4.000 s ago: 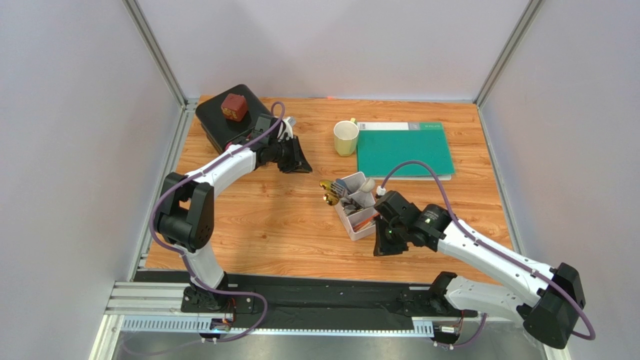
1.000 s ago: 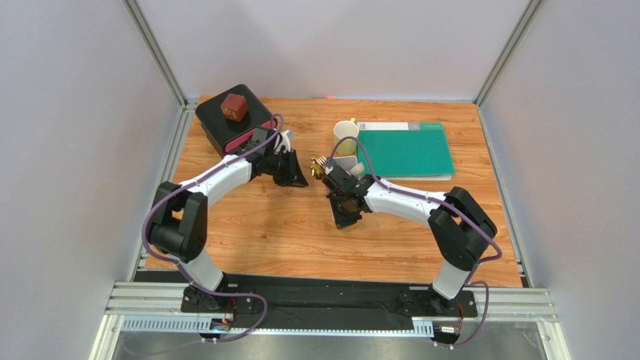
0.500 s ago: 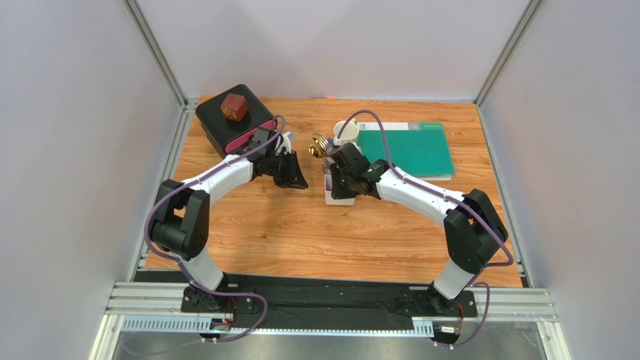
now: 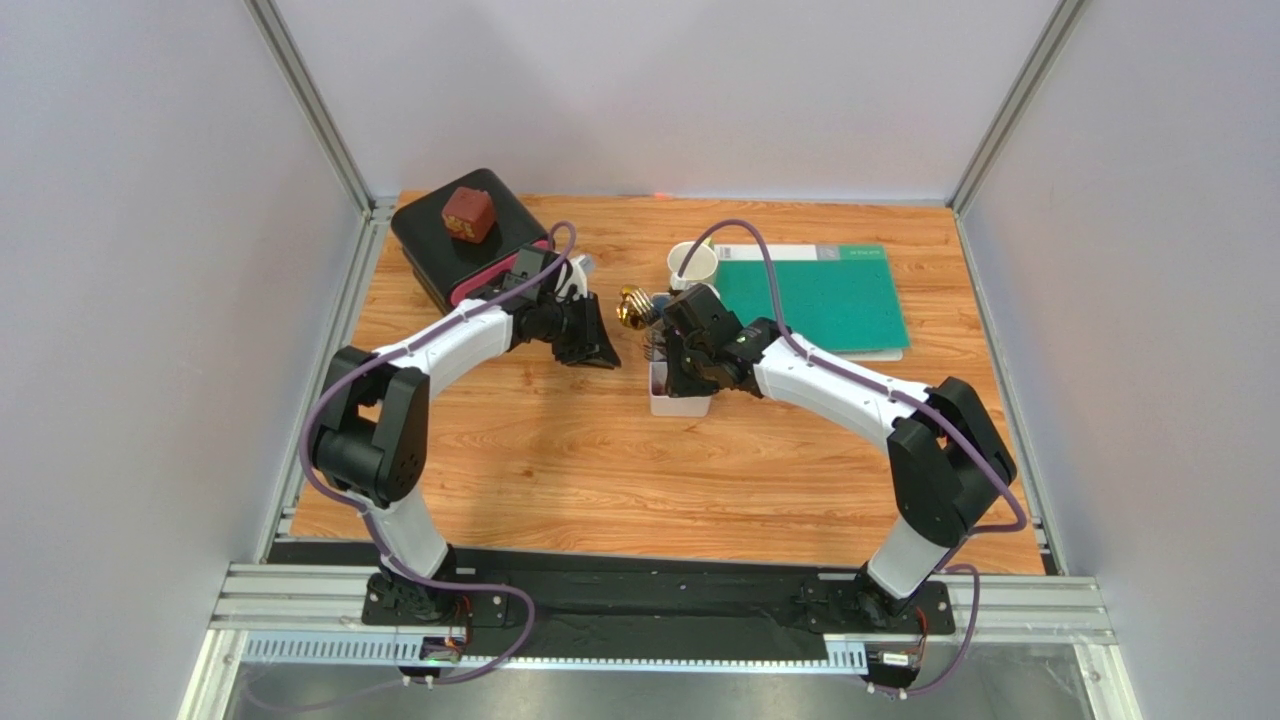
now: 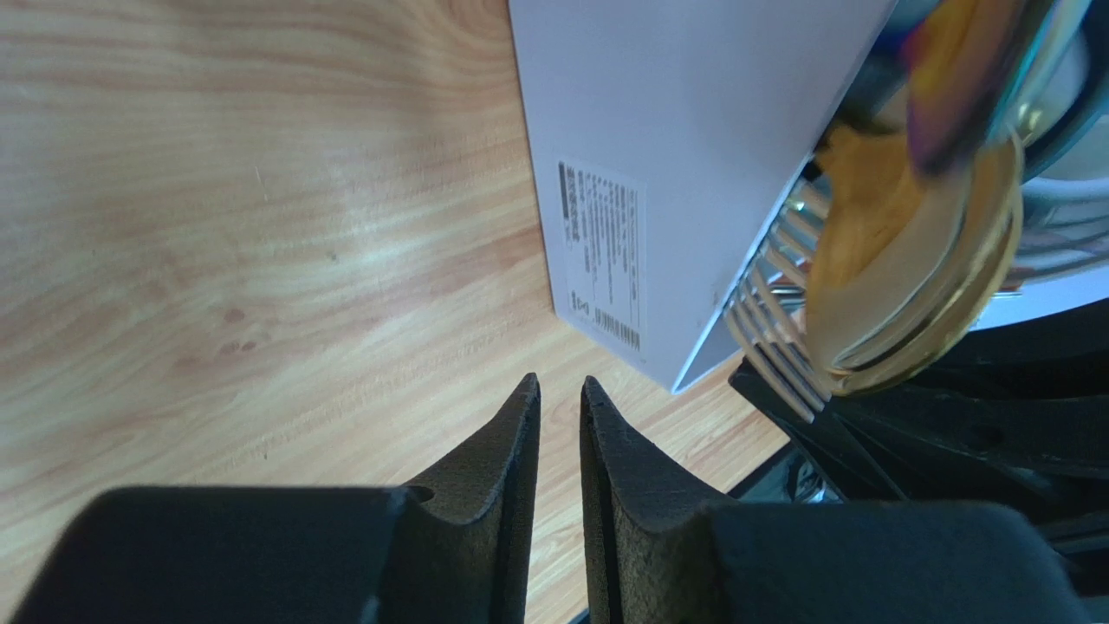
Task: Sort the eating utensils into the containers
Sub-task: Move the storage box to the center of the board, then reset both arms
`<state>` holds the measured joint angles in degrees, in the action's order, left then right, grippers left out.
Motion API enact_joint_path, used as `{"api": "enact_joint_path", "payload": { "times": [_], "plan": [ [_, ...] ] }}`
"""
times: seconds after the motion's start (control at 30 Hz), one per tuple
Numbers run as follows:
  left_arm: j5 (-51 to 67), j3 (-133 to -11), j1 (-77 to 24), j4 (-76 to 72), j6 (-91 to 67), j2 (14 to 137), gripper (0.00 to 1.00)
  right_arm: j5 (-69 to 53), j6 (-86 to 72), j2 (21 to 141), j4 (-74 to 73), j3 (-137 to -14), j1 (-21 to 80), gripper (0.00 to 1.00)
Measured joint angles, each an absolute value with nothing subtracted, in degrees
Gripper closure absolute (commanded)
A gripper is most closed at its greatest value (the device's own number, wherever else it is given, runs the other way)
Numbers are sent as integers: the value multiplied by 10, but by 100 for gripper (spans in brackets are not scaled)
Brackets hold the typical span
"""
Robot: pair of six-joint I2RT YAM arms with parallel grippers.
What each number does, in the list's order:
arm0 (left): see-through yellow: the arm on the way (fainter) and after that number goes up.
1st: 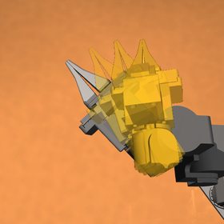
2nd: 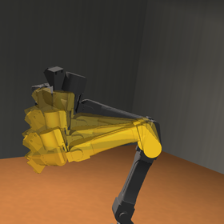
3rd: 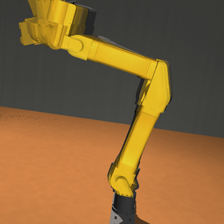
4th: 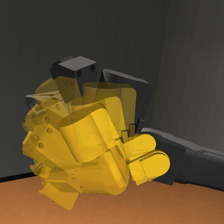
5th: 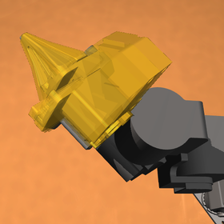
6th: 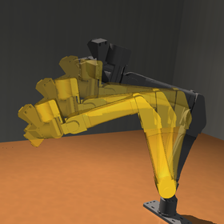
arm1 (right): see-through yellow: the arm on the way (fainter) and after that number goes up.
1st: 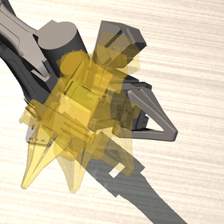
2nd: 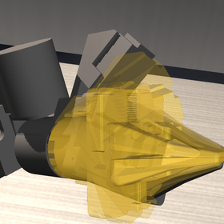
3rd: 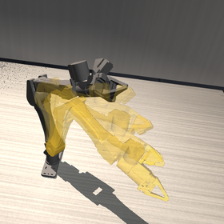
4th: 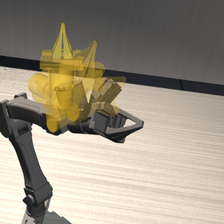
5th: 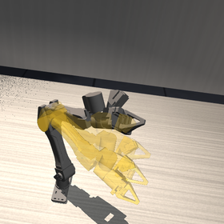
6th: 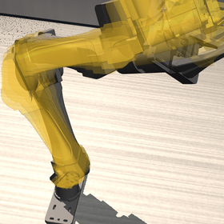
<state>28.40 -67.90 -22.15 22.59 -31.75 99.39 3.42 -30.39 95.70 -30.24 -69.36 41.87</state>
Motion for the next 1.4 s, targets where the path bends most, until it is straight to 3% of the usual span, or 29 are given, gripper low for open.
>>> {"api": "enact_joint_path", "payload": {
  "times": [0.23, 0.43, 0.6, 0.67, 1.07, 1.4],
  "plan": [
    [281, -723, -222, 227, -317, 1024, 77, 20, -323, 948, -319, -687, 413, 80],
    [277, -736, -222, 229, -319, 1037, 76, 20, -330, 862, -368, -686, 412, 78],
    [246, -736, -222, 241, -322, 1035, 75, 32, -326, 813, -402, -760, 388, 67],
    [227, -736, -222, 255, -323, 1028, 75, 33, -322, 793, -406, -783, 355, 62],
    [116, -796, -220, 331, -327, 848, 70, -5, -277, 804, -433, -869, 104, 60],
    [83, -859, -201, 369, -345, 866, 66, -66, -298, 893, -434, -889, -32, 58]
  ]
}}
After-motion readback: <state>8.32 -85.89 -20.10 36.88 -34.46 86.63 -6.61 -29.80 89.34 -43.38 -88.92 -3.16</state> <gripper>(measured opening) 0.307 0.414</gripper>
